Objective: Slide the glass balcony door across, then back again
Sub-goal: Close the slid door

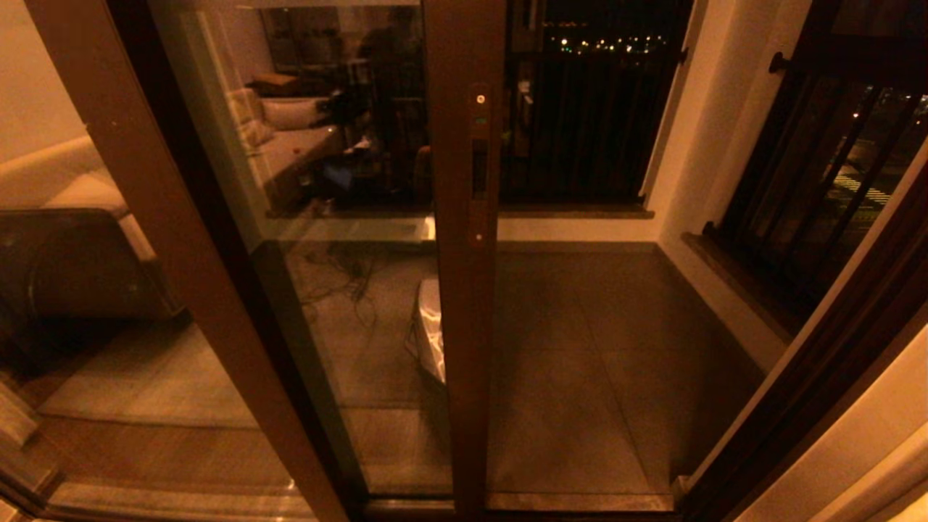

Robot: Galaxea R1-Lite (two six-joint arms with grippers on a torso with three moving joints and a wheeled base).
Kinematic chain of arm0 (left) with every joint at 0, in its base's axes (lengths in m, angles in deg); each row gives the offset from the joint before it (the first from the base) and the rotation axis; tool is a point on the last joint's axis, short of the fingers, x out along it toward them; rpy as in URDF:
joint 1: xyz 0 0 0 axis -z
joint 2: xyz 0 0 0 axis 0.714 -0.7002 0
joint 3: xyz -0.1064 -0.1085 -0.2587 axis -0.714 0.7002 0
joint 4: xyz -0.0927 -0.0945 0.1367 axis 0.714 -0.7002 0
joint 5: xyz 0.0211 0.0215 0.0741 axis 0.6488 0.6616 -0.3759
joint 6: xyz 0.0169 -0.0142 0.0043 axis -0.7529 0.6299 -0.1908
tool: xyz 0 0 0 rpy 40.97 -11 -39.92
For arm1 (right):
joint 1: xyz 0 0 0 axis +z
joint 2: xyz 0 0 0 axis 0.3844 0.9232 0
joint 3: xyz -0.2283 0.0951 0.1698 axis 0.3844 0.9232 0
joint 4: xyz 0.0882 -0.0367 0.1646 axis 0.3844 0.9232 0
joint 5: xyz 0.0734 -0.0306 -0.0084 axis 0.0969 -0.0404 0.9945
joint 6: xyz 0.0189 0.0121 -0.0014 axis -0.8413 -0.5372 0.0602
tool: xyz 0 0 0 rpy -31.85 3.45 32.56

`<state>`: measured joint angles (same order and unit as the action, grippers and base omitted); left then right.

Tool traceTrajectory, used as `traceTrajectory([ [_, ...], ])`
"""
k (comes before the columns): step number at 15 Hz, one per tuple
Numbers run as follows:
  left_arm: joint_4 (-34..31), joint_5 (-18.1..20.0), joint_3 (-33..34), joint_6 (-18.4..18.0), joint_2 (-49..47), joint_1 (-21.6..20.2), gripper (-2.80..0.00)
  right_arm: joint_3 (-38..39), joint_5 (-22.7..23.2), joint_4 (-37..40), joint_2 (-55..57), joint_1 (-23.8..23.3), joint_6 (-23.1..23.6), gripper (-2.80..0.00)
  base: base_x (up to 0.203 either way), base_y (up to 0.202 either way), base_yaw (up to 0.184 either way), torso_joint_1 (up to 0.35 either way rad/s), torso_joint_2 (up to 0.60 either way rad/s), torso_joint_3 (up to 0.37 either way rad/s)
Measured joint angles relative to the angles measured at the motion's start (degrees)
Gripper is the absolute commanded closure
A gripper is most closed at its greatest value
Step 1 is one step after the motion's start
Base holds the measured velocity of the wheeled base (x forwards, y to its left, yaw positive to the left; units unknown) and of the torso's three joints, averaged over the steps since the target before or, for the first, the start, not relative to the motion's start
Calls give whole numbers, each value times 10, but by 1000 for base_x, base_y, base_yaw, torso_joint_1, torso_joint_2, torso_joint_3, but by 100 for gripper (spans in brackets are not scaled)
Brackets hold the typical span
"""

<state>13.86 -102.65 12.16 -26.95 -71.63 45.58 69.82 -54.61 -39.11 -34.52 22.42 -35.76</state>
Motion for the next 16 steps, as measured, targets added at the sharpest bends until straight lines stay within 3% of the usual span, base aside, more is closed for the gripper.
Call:
traceTrajectory([
  [1, 11, 27, 30, -8, 32, -1, 0, 0, 0, 0, 0, 0, 0, 0, 0, 0, 0, 0, 0, 0],
  [4, 35, 161, 160, -30, 95, 0, 0, 0, 0, 0, 0, 0, 0, 0, 0, 0, 0, 0, 0, 0],
  [5, 62, 183, 214, -51, 105, 1, 0, 0, 0, 0, 0, 0, 0, 0, 0, 0, 0, 0, 0, 0],
  [7, 161, 190, 306, -99, 116, 1, 0, 0, 0, 0, 0, 0, 0, 0, 0, 0, 0, 0, 0, 0],
  [9, 231, 207, 340, -91, 120, 1, 0, 0, 0, 0, 0, 0, 0, 0, 0, 0, 0, 0, 0, 0],
  [11, 212, 259, 354, -40, 122, 1, 0, 0, 0, 0, 0, 0, 0, 0, 0, 0, 0, 0, 0, 0],
  [14, 211, 254, 359, -13, 122, 2, 0, -5, -10, 3, 0, 0, 11, 0, 0, 0, 0, 0, 0, 0],
  [16, 210, 253, 360, -12, 122, 1, 0, -66, 18, 4, 14, 0, 28, 0, 0, 0, 0, 0, 0, 0],
])
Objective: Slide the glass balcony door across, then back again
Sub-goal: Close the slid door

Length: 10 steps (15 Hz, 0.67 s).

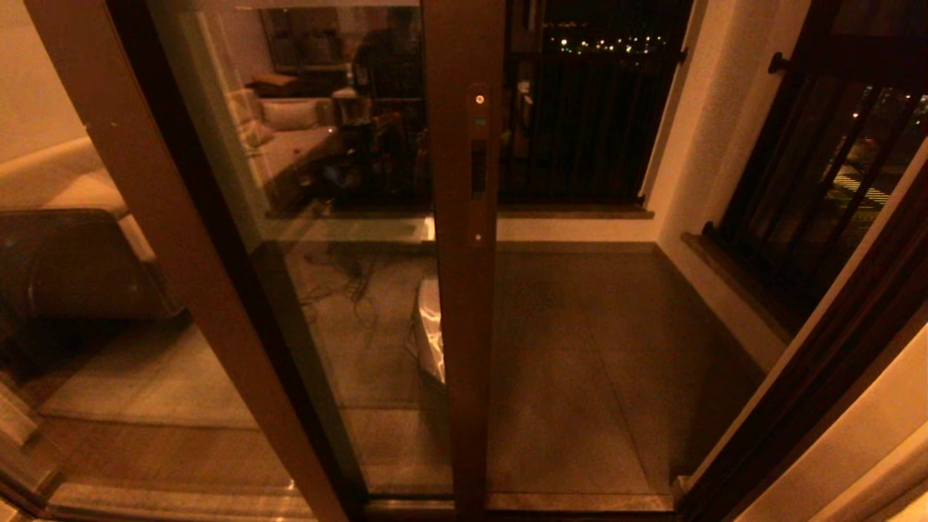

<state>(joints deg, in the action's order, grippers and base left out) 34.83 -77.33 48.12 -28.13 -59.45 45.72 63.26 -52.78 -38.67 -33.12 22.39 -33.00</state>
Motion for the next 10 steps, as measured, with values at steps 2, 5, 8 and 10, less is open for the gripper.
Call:
traceTrajectory([
  [2, 0, 0, 1, 0, 0, 0, 0, -74, 35, 0, 54, -1, 16, 0, 0, 0, 0, 0, 0, 0],
  [5, -1, 0, 1, 0, 0, 0, 0, -222, 82, -1, 201, -1, 27, 0, 0, 0, 0, 0, 0, 0],
  [8, -2, 0, 0, 0, 0, 0, 0, -401, 171, 3, 337, 14, 28, 0, 0, 0, 0, 0, 0, 0],
  [10, -2, 0, 0, 0, 0, 0, 0, -537, 199, 46, 421, 48, -4, 0, 0, 0, 0, 0, 0, 0],
])
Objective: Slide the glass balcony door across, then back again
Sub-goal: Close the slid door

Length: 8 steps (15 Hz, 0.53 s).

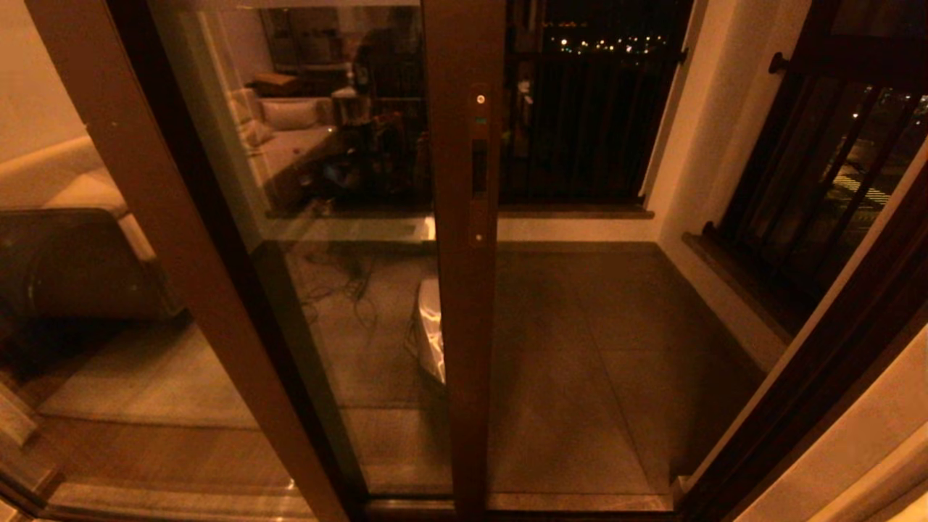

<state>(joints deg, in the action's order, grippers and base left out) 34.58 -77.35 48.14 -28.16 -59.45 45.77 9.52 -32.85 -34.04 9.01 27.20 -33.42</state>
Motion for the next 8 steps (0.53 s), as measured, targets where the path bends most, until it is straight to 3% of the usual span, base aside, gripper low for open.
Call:
traceTrajectory([
  [2, 0, 0, 0, 0, 0, 0, 0, -158, 8, 78, 87, 63, -74, 0, 0, 0, 0, 0, 0, 0],
  [4, 0, 0, 0, 0, 0, 0, 0, -287, 13, 158, 191, 154, -196, 0, 0, 0, 0, 0, 0, 0],
  [6, 0, 0, 0, 0, 0, 0, 0, -355, 14, 217, 286, 251, -313, 0, 0, 0, 0, 0, 0, 0],
  [8, 0, 0, 0, 0, 0, 0, 0, -377, -7, 240, 365, 300, -378, 0, 0, 0, 0, 0, 0, 0],
])
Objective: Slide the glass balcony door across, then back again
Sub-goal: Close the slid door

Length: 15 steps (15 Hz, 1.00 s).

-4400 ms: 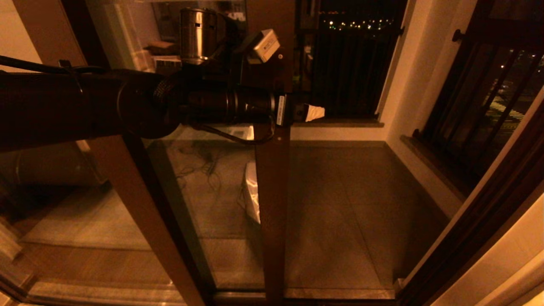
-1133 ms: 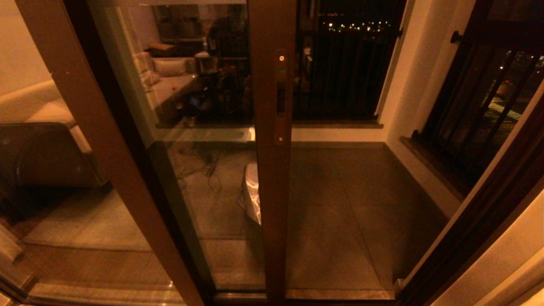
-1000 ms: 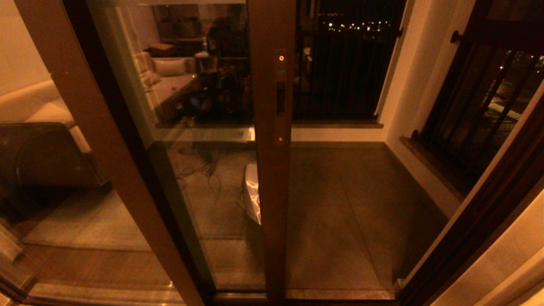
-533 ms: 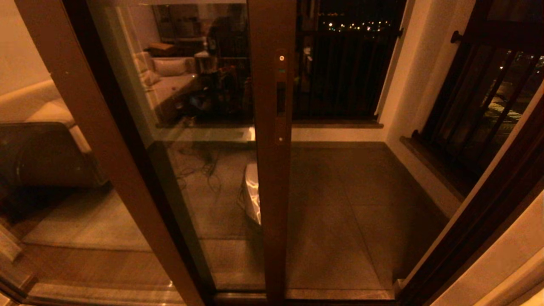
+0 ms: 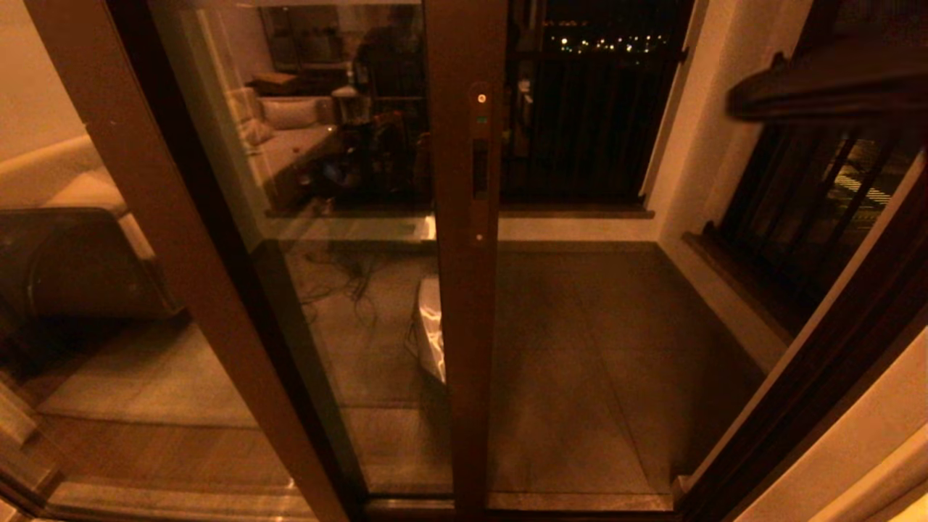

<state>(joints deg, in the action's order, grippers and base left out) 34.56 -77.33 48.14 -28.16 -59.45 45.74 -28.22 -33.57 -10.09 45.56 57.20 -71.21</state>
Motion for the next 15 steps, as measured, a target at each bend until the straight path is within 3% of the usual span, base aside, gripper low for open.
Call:
traceTrajectory([
  [1, 0, 0, 0, 0, 0, 0, 0, 1, -34, -11, 33, 13, 6, 0, 0, 0, 0, 0, 0, 0],
  [6, 0, 0, 0, 0, 0, 0, 0, 84, -299, -52, 87, 83, 93, 0, 0, 0, 0, 0, 0, 0],
  [11, 0, 0, 0, 0, 0, 0, 0, 101, -435, -67, 65, 137, 144, 0, 0, 0, 0, 0, 0, 0],
  [15, 0, 0, 0, 0, 0, 0, 0, 104, -443, -83, 73, 140, 146, 0, 0, 0, 0, 0, 0, 0],
])
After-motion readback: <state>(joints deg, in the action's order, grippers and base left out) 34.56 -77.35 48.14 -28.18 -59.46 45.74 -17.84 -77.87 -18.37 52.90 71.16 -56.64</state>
